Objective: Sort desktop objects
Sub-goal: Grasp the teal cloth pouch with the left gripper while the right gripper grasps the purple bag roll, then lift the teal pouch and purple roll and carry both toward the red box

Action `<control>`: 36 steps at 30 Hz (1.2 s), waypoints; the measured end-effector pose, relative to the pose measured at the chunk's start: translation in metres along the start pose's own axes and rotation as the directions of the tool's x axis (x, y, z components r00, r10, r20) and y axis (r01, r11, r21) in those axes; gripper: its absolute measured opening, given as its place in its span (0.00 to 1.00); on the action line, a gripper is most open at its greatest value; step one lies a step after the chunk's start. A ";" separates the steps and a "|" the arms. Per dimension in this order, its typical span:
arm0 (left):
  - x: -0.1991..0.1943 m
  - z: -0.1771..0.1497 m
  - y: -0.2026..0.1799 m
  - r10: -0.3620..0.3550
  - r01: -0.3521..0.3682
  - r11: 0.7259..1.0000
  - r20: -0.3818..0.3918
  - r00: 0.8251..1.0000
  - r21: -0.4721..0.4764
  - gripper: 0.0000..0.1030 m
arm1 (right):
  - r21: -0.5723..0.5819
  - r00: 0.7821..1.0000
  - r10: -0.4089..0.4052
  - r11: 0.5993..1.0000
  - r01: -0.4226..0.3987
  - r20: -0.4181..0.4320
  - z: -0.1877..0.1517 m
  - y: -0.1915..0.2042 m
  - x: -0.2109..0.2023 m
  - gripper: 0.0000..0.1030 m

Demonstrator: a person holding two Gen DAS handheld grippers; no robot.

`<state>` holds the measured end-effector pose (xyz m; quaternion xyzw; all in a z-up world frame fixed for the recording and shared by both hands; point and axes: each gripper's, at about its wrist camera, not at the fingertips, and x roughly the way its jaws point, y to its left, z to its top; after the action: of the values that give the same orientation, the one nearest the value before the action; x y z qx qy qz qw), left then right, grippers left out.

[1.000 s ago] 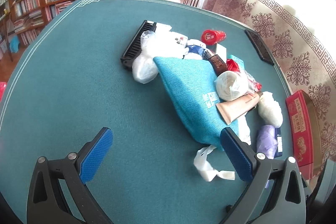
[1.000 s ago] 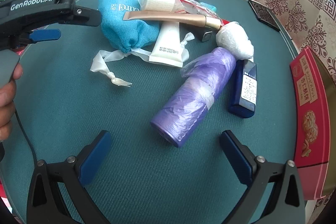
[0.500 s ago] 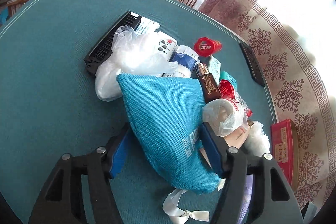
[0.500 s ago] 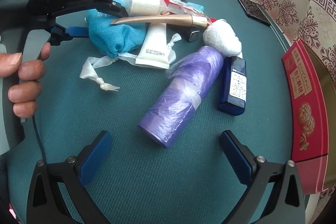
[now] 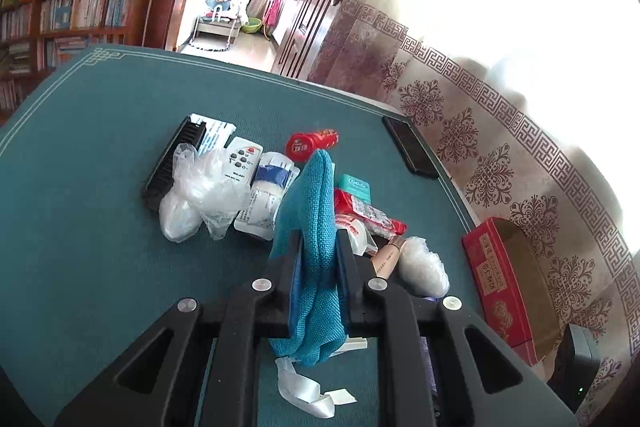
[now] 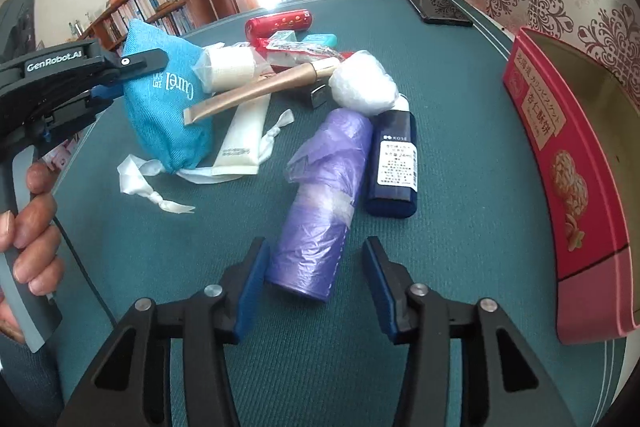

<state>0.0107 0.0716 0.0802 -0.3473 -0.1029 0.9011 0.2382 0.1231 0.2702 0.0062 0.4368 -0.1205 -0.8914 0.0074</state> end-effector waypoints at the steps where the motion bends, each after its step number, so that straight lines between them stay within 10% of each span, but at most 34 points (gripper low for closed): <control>1: -0.005 0.004 -0.003 0.014 -0.015 1.000 0.025 1.000 0.022 0.15 | 0.019 1.000 0.009 1.000 -0.009 0.003 0.008 -0.005 0.006 0.47; 9: 0.014 0.001 0.015 0.066 -0.068 0.997 -0.070 0.995 -0.026 0.20 | 0.021 0.999 -0.025 0.999 0.026 -0.033 0.017 0.017 0.008 0.46; 16: 0.025 -0.008 0.023 0.095 -0.102 0.993 -0.108 0.990 -0.056 0.69 | 0.006 0.995 -0.089 0.996 0.089 -0.037 0.025 0.019 0.020 0.46; 36: 0.038 -0.021 0.008 0.004 -0.022 0.994 -0.170 0.985 -0.106 0.75 | -0.017 0.993 -0.117 0.993 0.117 0.007 0.028 0.009 0.027 0.46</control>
<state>-0.0021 0.0844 0.0401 -0.4358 -0.1283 0.8630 0.2211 0.0838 0.2640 0.0039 0.4402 -0.0871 -0.8927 -0.0414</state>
